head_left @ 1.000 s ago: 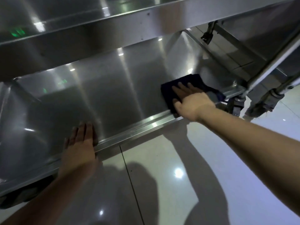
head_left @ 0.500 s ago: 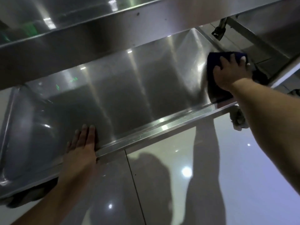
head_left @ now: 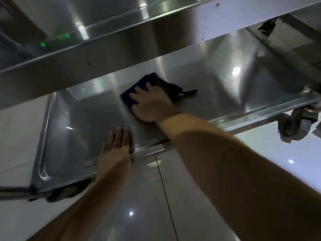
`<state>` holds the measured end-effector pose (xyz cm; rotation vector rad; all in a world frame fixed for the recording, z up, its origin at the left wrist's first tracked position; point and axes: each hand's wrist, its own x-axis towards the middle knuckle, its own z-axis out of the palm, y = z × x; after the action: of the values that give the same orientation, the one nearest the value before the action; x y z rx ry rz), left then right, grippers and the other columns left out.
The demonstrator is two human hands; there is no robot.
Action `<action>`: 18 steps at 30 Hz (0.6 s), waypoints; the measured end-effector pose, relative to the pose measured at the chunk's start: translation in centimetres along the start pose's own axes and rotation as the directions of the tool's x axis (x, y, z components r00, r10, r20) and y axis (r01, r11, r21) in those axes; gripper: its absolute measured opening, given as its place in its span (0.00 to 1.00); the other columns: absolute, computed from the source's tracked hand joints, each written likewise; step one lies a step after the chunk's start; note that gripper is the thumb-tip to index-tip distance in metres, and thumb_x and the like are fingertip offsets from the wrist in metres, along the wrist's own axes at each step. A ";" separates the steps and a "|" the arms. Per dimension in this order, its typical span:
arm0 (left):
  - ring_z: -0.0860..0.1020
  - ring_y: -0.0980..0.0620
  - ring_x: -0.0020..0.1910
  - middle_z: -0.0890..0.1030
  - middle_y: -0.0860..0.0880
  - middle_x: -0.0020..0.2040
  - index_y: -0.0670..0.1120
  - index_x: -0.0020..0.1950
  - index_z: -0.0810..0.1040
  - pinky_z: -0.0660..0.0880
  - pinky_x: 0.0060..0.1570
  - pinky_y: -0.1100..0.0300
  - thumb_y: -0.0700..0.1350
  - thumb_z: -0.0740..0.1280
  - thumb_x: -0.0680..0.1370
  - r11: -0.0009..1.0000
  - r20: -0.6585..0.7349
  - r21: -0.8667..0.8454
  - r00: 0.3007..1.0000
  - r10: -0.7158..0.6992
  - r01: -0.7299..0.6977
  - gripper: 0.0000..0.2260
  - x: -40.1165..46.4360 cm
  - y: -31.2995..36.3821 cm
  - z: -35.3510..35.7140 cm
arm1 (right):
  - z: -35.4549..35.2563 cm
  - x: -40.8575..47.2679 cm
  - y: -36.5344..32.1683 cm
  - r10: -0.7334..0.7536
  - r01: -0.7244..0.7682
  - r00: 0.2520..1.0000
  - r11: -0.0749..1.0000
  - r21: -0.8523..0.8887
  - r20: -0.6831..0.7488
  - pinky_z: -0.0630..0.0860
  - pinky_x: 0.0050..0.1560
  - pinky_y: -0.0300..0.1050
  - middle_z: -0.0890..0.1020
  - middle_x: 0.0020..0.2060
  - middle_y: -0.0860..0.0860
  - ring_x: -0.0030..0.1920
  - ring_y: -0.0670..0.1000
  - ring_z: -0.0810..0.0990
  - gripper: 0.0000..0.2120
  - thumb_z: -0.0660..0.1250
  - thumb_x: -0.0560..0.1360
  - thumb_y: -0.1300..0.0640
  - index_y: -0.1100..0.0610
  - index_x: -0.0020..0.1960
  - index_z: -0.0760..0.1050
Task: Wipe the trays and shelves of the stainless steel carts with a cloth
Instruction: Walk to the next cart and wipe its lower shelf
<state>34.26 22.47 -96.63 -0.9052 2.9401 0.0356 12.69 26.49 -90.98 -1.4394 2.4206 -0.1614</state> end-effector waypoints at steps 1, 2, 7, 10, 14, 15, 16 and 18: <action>0.56 0.38 0.82 0.54 0.41 0.83 0.43 0.83 0.48 0.59 0.77 0.39 0.41 0.65 0.80 1.000 0.017 -0.010 1.000 -0.007 0.007 0.37 -0.1 0.2 -0.2 | 0.8 -0.2 -2.3 -0.048 0.048 0.998 0.999 0.024 0.031 0.48 0.80 0.56 0.51 0.84 0.46 0.83 0.60 0.46 0.28 0.50 0.84 0.43 0.44 0.83 0.54; 0.51 0.40 0.83 0.48 0.43 0.84 0.45 0.81 0.40 0.55 0.80 0.41 0.43 0.64 0.81 1.000 0.030 -0.006 0.999 -0.014 0.014 0.38 -0.2 0.3 -0.2 | 1.3 -0.4 -3.7 -0.072 0.069 0.996 0.996 0.051 0.060 0.45 0.81 0.55 0.49 0.84 0.45 0.83 0.57 0.44 0.28 0.49 0.84 0.43 0.44 0.84 0.52; 0.68 0.33 0.75 0.67 0.36 0.78 0.38 0.80 0.62 0.69 0.69 0.34 0.37 0.79 0.69 0.999 -0.031 0.020 0.999 0.031 -0.031 0.44 -0.7 0.1 0.0 | 1.3 -0.7 0.3 -0.009 0.009 0.999 1.000 0.013 -0.047 0.47 0.80 0.55 0.55 0.83 0.45 0.83 0.55 0.51 0.28 0.49 0.83 0.39 0.42 0.82 0.57; 0.71 0.31 0.73 0.69 0.36 0.76 0.37 0.78 0.67 0.71 0.66 0.33 0.36 0.81 0.64 0.998 -0.073 0.032 0.996 0.057 -0.055 0.44 -0.7 0.0 0.1 | -0.1 -1.0 8.5 0.271 -0.283 0.942 0.958 -0.037 -0.198 0.58 0.76 0.61 0.62 0.81 0.51 0.79 0.62 0.60 0.30 0.48 0.80 0.40 0.46 0.80 0.62; 0.71 0.32 0.73 0.70 0.36 0.76 0.37 0.78 0.67 0.70 0.67 0.33 0.36 0.81 0.63 0.998 -0.071 0.026 0.996 0.057 -0.056 0.45 -0.8 0.1 0.1 | -1.6 -3.7 18.2 0.649 -0.634 0.736 0.761 0.139 -0.192 0.50 0.79 0.64 0.56 0.83 0.54 0.81 0.65 0.53 0.30 0.48 0.82 0.41 0.49 0.82 0.58; 0.71 0.32 0.74 0.70 0.36 0.76 0.37 0.79 0.67 0.70 0.67 0.34 0.36 0.80 0.64 0.999 -0.072 0.021 0.996 0.047 -0.046 0.45 -0.8 0.2 0.1 | -1.7 -4.2 18.9 0.691 -0.668 0.706 0.723 0.178 -0.156 0.47 0.80 0.63 0.54 0.84 0.53 0.82 0.65 0.50 0.31 0.48 0.82 0.42 0.49 0.83 0.55; 0.70 0.32 0.74 0.70 0.36 0.76 0.37 0.79 0.67 0.70 0.68 0.34 0.36 0.80 0.64 0.999 -0.079 0.014 0.996 0.040 -0.039 0.44 -0.8 0.2 0.0 | -1.7 -4.5 18.6 0.698 -0.673 0.704 0.715 0.190 -0.132 0.45 0.80 0.62 0.52 0.84 0.52 0.82 0.64 0.49 0.31 0.47 0.83 0.42 0.49 0.84 0.53; 0.70 0.32 0.73 0.70 0.35 0.76 0.36 0.78 0.67 0.70 0.67 0.34 0.34 0.78 0.66 0.999 -0.109 0.008 0.993 0.051 -0.050 0.41 -1.0 0.4 -0.1 | -1.3 -4.6 16.0 0.627 -0.604 0.766 0.778 0.174 -0.142 0.47 0.80 0.62 0.54 0.84 0.52 0.82 0.65 0.50 0.32 0.47 0.81 0.41 0.49 0.83 0.54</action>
<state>34.85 23.34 -96.45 -0.8587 3.0621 -0.0192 0.96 38.20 -92.89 -0.5263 2.8450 -0.2907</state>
